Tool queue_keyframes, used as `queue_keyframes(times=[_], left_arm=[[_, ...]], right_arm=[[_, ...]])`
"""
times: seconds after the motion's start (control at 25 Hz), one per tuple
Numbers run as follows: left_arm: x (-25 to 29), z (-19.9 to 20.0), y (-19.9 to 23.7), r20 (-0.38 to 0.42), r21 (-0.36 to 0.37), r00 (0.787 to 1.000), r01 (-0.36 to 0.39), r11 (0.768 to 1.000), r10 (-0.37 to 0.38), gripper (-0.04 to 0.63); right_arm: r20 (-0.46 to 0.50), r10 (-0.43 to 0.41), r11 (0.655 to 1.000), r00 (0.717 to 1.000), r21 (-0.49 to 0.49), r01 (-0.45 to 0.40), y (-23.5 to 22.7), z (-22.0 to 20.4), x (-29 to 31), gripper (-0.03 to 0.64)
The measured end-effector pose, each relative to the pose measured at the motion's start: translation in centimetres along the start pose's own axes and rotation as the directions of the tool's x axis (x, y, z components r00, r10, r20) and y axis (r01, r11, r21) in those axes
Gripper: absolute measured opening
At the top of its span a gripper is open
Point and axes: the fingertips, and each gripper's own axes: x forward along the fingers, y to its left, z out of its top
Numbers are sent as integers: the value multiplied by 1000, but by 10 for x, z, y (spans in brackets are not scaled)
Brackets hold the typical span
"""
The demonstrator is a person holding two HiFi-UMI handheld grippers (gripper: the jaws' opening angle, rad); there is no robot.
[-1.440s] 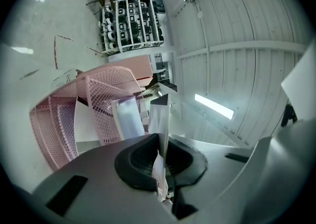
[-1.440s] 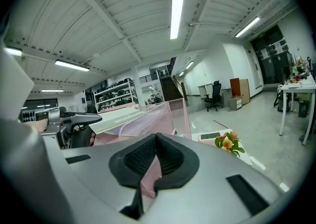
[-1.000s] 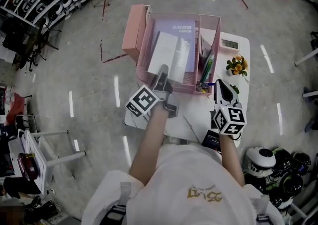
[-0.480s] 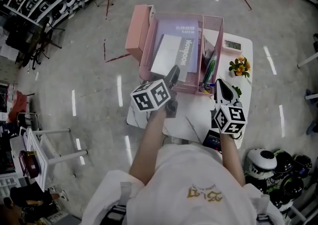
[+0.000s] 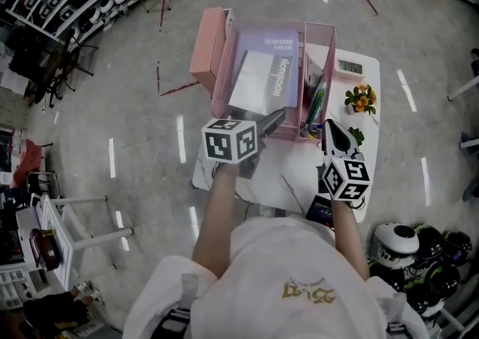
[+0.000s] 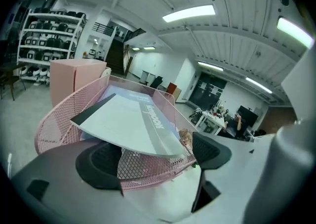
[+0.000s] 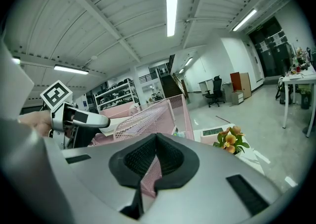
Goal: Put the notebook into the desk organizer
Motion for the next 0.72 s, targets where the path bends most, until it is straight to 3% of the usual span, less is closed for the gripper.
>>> queue_keyframes(times=[0.28, 0.36, 0.56, 0.72], left_arm=[[-8, -17, -1, -122, 172, 992, 15, 985, 6, 453], [-11, -21, 0, -145, 209, 989, 20, 978, 11, 414], [-15, -25, -5, -162, 224, 987, 55, 973, -18, 416], [-14, -20, 0, -128, 229, 991, 4, 973, 26, 368]], right_arm=[[-1, 1, 1000, 1000, 3, -1, 4, -2, -6, 12], [1, 2, 1000, 1000, 5, -2, 6, -2, -8, 12], [2, 3, 1000, 1000, 2, -3, 10, -3, -14, 12], [4, -2, 1000, 1000, 1, 2, 6, -3, -17, 12]])
